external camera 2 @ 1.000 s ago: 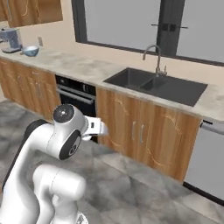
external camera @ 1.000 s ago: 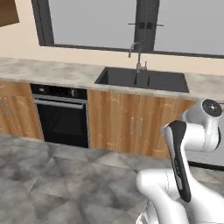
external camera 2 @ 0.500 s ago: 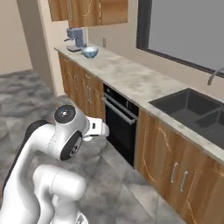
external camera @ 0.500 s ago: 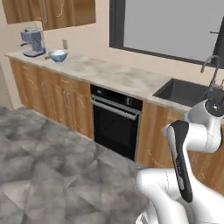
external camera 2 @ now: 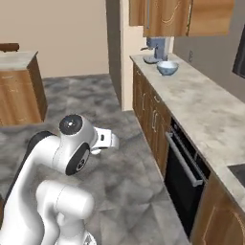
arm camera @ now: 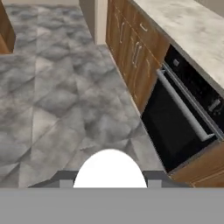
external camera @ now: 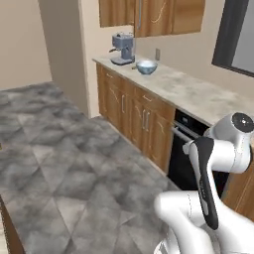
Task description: Pick the egg and butter from the fridge and place them by the bowl for mixing.
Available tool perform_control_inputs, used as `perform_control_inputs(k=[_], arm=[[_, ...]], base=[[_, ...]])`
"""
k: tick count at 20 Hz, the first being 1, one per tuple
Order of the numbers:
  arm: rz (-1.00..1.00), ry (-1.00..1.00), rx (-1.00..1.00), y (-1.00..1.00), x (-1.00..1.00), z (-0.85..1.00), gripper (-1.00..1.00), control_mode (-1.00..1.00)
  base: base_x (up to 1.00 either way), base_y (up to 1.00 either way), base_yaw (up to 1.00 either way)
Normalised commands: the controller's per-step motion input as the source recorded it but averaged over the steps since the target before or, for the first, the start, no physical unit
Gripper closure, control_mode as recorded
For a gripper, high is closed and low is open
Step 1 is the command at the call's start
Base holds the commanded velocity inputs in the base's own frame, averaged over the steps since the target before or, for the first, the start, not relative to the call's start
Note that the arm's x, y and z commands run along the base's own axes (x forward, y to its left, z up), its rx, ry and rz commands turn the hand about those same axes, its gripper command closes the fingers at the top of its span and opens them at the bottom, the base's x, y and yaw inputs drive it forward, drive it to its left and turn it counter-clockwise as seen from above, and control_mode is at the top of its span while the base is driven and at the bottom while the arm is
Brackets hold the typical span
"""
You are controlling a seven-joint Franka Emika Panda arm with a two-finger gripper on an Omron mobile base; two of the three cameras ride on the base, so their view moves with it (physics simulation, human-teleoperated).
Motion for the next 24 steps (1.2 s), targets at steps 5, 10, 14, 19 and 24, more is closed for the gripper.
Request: perform_control_inputs(k=[5,10,14,19,24], arm=[[0.00,0.00,0.00,0.00,0.00,0.00,1.00,1.00],[0.00,0.00,0.00,0.00,0.00,0.00,1.00,1.00],[0.00,0.00,0.00,0.00,0.00,0.00,1.00,1.00],[0.00,0.00,0.00,0.00,0.00,0.00,1.00,1.00],[0.00,0.00,0.00,0.00,0.00,0.00,1.00,1.00]], base=[[1.00,0.05,0.61],[1.00,0.07,0.34],[1.00,0.00,0.02],[1.00,0.00,0.00],[1.00,0.00,-0.01]])
